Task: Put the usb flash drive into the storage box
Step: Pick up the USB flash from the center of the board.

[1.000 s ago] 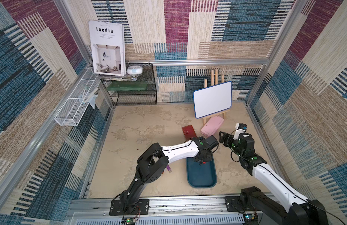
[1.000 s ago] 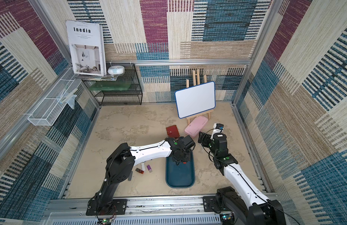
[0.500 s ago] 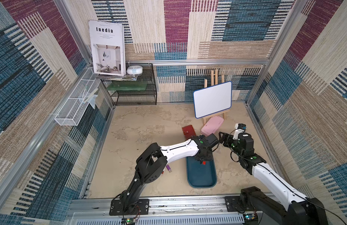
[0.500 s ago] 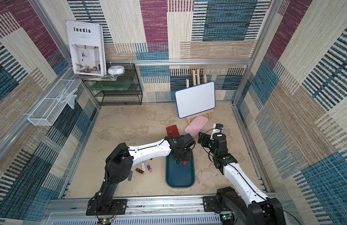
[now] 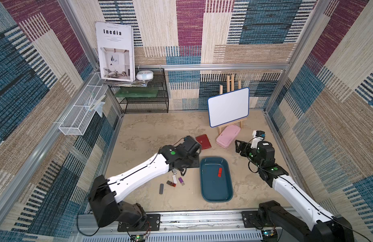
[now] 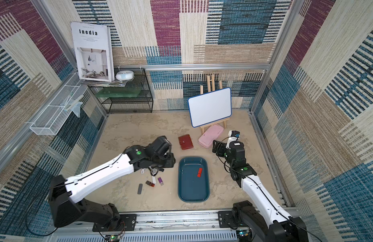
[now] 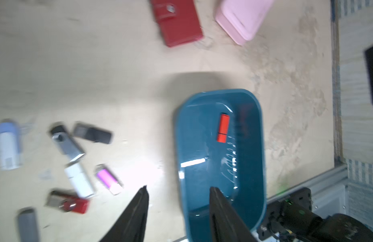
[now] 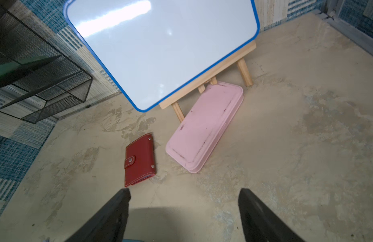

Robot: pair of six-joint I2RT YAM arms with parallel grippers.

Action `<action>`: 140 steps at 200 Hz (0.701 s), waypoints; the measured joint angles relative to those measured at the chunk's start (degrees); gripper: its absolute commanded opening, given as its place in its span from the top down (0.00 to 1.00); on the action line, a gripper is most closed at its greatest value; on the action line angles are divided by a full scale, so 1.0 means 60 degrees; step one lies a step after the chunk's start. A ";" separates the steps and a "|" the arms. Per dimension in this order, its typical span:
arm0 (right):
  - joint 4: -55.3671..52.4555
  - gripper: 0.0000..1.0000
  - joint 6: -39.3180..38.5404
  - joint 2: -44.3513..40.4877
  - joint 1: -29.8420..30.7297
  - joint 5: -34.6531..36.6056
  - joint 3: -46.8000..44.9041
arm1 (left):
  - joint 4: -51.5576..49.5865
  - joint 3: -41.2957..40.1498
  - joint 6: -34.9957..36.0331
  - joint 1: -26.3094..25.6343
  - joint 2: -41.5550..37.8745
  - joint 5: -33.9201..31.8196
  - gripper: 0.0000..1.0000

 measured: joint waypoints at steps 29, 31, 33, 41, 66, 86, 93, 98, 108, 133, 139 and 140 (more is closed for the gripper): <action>-0.0725 0.27 0.0015 0.0324 0.0929 -0.0324 0.1242 | -0.1155 -0.1064 0.0692 0.2153 -0.2419 -0.0102 0.41; -0.0765 0.28 0.0018 0.0357 0.1013 -0.0339 0.1304 | -0.1242 -0.1071 0.0750 0.2273 -0.2521 -0.0095 0.41; -0.0801 0.28 0.0036 0.0390 0.1104 -0.0368 0.1366 | -0.1315 -0.1075 0.0801 0.2390 -0.2619 -0.0080 0.41; -0.1016 0.29 0.0142 0.0579 0.1563 -0.0455 0.1639 | -0.1643 -0.1045 0.1075 0.2903 -0.2983 -0.0044 0.41; -0.1708 0.32 0.0699 0.1712 0.3381 -0.0557 0.2590 | -0.2466 -0.0758 0.1891 0.4284 -0.3610 0.0015 0.41; -0.2116 0.35 0.1151 0.2991 0.5027 -0.0572 0.3468 | -0.2747 -0.0798 0.2499 0.5399 -0.3916 0.0047 0.41; -0.2189 0.36 0.1308 0.3424 0.5519 -0.0572 0.3712 | -0.2790 -0.0896 0.2703 0.5770 -0.3967 0.0113 0.42; -0.2262 0.37 0.1362 0.3701 0.5810 -0.0601 0.3872 | -0.2834 -0.0998 0.2830 0.6069 -0.3982 0.0215 0.42; -0.2339 0.38 0.1490 0.4339 0.6357 -0.0608 0.4237 | -0.2932 -0.1133 0.3013 0.6448 -0.3974 0.0368 0.42; -0.2867 0.40 0.1388 0.5905 0.7282 -0.0415 0.5344 | -0.2863 -0.1330 0.3417 0.6838 -0.4076 0.0903 0.42; -0.3024 0.42 0.1348 0.6233 0.7442 -0.0317 0.5606 | -0.2860 -0.1370 0.3417 0.6900 -0.4102 0.0903 0.42; -0.3075 0.42 0.1319 0.6342 0.7490 -0.0288 0.5694 | -0.2860 -0.1377 0.3421 0.6907 -0.4105 0.0900 0.42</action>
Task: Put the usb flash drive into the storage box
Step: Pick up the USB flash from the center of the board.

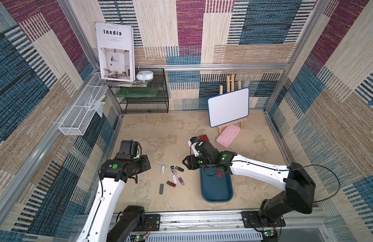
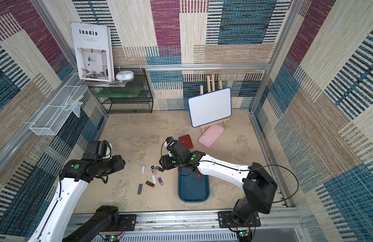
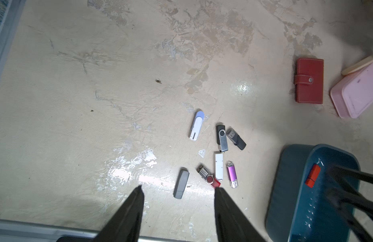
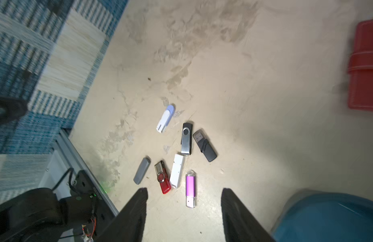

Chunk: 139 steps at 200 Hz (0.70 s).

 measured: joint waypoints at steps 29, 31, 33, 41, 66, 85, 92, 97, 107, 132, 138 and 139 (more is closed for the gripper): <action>-0.0852 0.44 -0.0164 0.1453 0.0652 0.0382 0.1002 | 0.0084 -0.0131 0.0138 0.0095 -0.0146 0.0284 0.41; -0.0918 0.44 -0.0171 0.1523 0.0681 0.0408 0.1042 | 0.0084 -0.0138 0.0138 0.0098 -0.0149 0.0310 0.41; -0.0991 0.44 -0.0178 0.1610 0.0721 0.0455 0.1089 | 0.0087 -0.0146 0.0135 0.0098 -0.0153 0.0335 0.41; -0.1195 0.46 -0.0219 0.1872 0.0820 0.0546 0.1213 | 0.0106 -0.0164 0.0142 0.0106 -0.0153 0.0390 0.41; -0.1701 0.47 -0.0255 0.2510 0.1009 0.0867 0.1468 | 0.0171 -0.0200 0.0204 0.0113 -0.0142 0.0408 0.41; -0.1942 0.48 -0.0270 0.2871 0.1180 0.1013 0.1614 | 0.0284 -0.0226 0.0204 0.0113 -0.0168 0.0433 0.41; -0.2000 0.49 -0.0273 0.2976 0.1224 0.1053 0.1676 | 0.0313 -0.0244 0.0204 0.0113 -0.0164 0.0441 0.41; -0.2040 0.49 -0.0273 0.3071 0.1253 0.1082 0.1727 | 0.0313 -0.0251 0.0204 0.0113 -0.0153 0.0448 0.41; -0.2131 0.49 -0.0280 0.3238 0.1300 0.1137 0.1847 | 0.0317 -0.0251 0.0204 0.0113 -0.0124 0.0463 0.41; -0.2306 0.51 -0.0302 0.3566 0.1388 0.1311 0.2084 | 0.0346 -0.0266 0.0204 0.0113 -0.0106 0.0492 0.41; -0.2342 0.51 -0.0302 0.3625 0.1395 0.1366 0.2106 | 0.0346 -0.0270 0.0204 0.0113 -0.0106 0.0495 0.41; -0.2346 0.51 -0.0302 0.3632 0.1395 0.1373 0.2106 | 0.0346 -0.0270 0.0204 0.0113 -0.0106 0.0495 0.41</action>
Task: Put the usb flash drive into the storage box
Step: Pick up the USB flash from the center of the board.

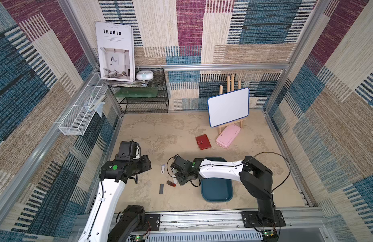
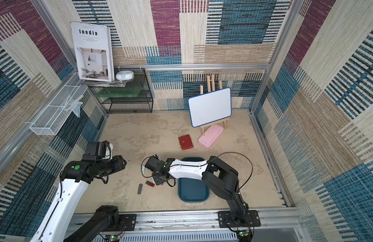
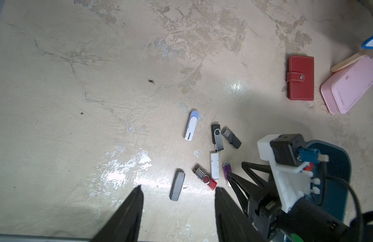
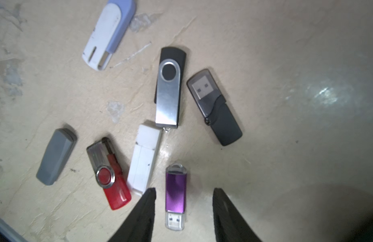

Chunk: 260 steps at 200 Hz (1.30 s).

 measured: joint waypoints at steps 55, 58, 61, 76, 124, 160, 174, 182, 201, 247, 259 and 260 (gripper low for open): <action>-0.0291 0.54 0.0000 0.0306 0.0237 0.0237 0.0175 | 0.0007 -0.0036 -0.0004 -0.0004 -0.0004 -0.0004 0.41; -0.0295 0.54 0.0000 0.0321 0.0255 0.0244 0.0189 | 0.0011 -0.0036 -0.0004 -0.0004 -0.0004 -0.0004 0.41; -0.0299 0.54 0.0000 0.0335 0.0277 0.0266 0.0208 | 0.0011 -0.0036 -0.0004 -0.0004 -0.0007 -0.0004 0.41; -0.0342 0.54 0.0000 0.0393 0.0335 0.0324 0.0284 | 0.0011 -0.0036 -0.0004 -0.0004 -0.0015 -0.0004 0.41; -0.0652 0.58 -0.0004 0.0714 0.0404 0.0696 0.0645 | 0.0011 -0.0036 -0.0004 -0.0011 -0.0007 -0.0004 0.41; -0.0787 0.62 0.0004 0.0841 0.0481 0.0980 0.0769 | 0.0011 -0.0036 -0.0004 -0.0011 -0.0007 -0.0004 0.41; -0.0820 0.63 0.0004 0.0911 0.0521 0.1038 0.0856 | 0.0011 -0.0040 -0.0004 -0.0011 -0.0007 -0.0004 0.41; -0.0867 0.64 0.0000 0.0962 0.0554 0.1064 0.0922 | 0.0011 -0.0044 -0.0007 -0.0011 -0.0007 -0.0004 0.41; -0.0914 0.67 0.0004 0.1093 0.0630 0.1275 0.1086 | 0.0011 -0.0044 -0.0007 -0.0011 -0.0007 -0.0004 0.41; -0.0962 0.71 0.0069 0.1147 0.0707 0.1421 0.1126 | 0.0015 -0.0051 -0.0015 -0.0011 0.0004 -0.0004 0.41; -0.0965 0.73 0.0073 0.1133 0.0707 0.1417 0.1118 | 0.0015 -0.0055 -0.0036 -0.0011 0.0004 -0.0004 0.41; -0.0965 0.73 0.0073 0.1133 0.0707 0.1417 0.1118 | 0.0015 -0.0055 -0.0040 -0.0011 0.0007 -0.0004 0.41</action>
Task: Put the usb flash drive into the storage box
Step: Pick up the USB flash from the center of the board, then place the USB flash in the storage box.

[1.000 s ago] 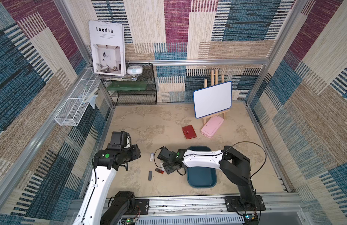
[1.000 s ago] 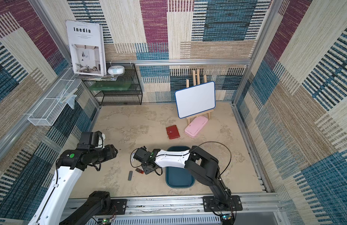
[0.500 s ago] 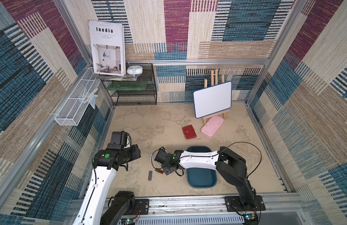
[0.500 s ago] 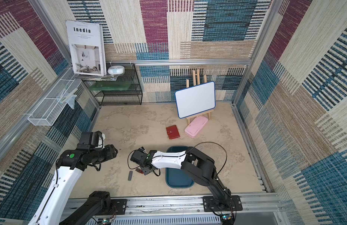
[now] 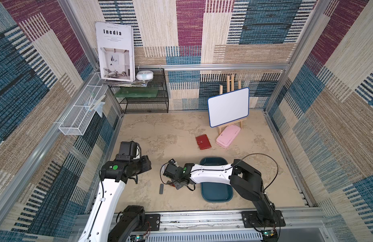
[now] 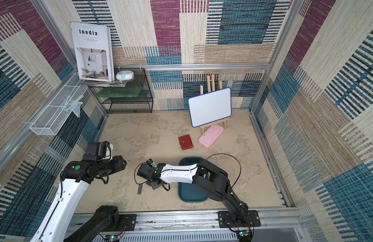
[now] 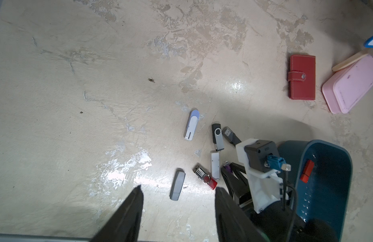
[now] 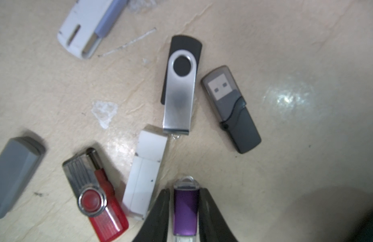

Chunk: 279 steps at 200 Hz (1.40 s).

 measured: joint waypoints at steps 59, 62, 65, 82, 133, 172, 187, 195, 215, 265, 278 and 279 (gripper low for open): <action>-0.0040 0.84 0.0011 -0.0109 0.0007 0.0098 -0.0062 | 0.0004 0.0000 -0.0040 0.0000 0.0022 0.0000 0.41; -0.0069 0.85 0.0000 -0.0124 0.0007 0.0117 -0.0062 | 0.0004 0.0000 -0.0040 0.0000 0.0022 0.0000 0.40; -0.0113 0.85 -0.0004 -0.0135 0.0004 0.0138 -0.0066 | 0.0004 0.0000 -0.0040 0.0000 0.0022 0.0000 0.40; -0.0390 0.86 -0.0036 -0.0299 -0.0004 0.0178 -0.0138 | 0.0011 -0.0018 -0.0044 0.0000 0.0022 0.0000 0.41; -0.0280 0.87 -0.0273 -0.1821 -0.0004 0.0029 -0.0342 | 0.0029 -0.0025 -0.0044 -0.0011 0.0022 0.0000 0.41; -0.0266 0.88 -0.0248 -0.3082 -0.0026 0.0499 -0.0557 | 0.0029 -0.0025 -0.0102 -0.0044 0.0022 0.0000 0.41; -0.0310 0.89 -0.0200 -0.3679 -0.0204 0.0761 -0.0973 | 0.0029 -0.0025 -0.0102 -0.0062 0.0025 0.0004 0.40; -0.0317 0.89 -0.0168 -0.4007 -0.0415 0.0860 -0.1293 | 0.0029 -0.0025 -0.0102 -0.0073 0.0033 0.0000 0.41; -0.0328 0.89 -0.0069 -0.4838 -0.1053 0.1038 -0.2186 | 0.0029 -0.0025 -0.0102 -0.0117 0.0051 0.0000 0.41; 0.0058 0.88 0.0146 -0.6564 -0.2473 0.1100 -0.4543 | 0.0029 -0.0036 -0.0106 -0.0138 0.0029 -0.0004 0.40; 0.0160 0.89 0.0215 -0.6586 -0.2645 0.1027 -0.4892 | 0.0033 -0.0036 -0.0106 -0.0146 0.0029 0.0000 0.41; 0.0175 0.89 0.0211 -0.6583 -0.2652 0.1024 -0.4914 | 0.0033 -0.0036 -0.0106 -0.0146 0.0029 0.0000 0.41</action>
